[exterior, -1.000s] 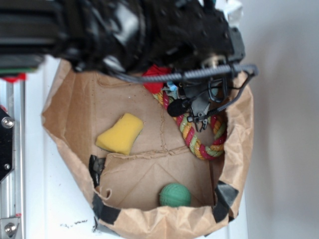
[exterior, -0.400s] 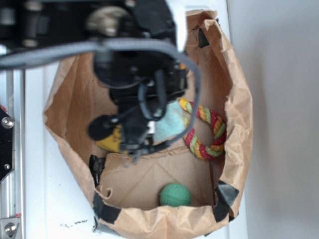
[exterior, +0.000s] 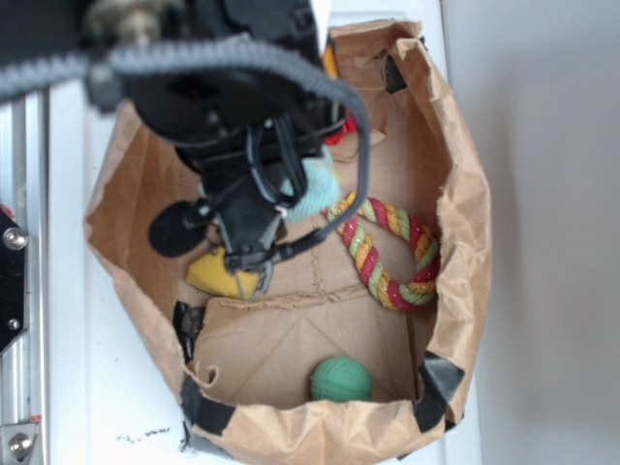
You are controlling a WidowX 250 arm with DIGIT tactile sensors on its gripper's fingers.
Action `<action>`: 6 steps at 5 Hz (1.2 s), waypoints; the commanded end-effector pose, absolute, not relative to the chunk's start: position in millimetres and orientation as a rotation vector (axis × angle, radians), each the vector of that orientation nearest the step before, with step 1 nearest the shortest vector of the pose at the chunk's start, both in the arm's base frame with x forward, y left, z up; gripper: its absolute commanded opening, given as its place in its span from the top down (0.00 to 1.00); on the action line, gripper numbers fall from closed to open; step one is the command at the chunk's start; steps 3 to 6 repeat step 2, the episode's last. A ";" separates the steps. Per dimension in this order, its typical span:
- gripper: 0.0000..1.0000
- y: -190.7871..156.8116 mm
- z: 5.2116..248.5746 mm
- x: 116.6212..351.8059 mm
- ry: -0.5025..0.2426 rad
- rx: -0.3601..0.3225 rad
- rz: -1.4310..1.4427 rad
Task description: Grab the blue cloth.
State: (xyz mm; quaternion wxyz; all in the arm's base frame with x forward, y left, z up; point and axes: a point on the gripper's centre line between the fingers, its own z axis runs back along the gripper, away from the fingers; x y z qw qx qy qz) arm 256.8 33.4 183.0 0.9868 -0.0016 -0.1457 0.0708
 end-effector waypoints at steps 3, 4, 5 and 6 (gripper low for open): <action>1.00 32.1 215.4 252.6 -0.277 0.014 0.111; 1.00 32.1 215.4 252.6 -0.277 0.014 0.111; 1.00 32.1 215.4 252.6 -0.277 0.014 0.111; 1.00 32.1 215.4 252.6 -0.277 0.014 0.111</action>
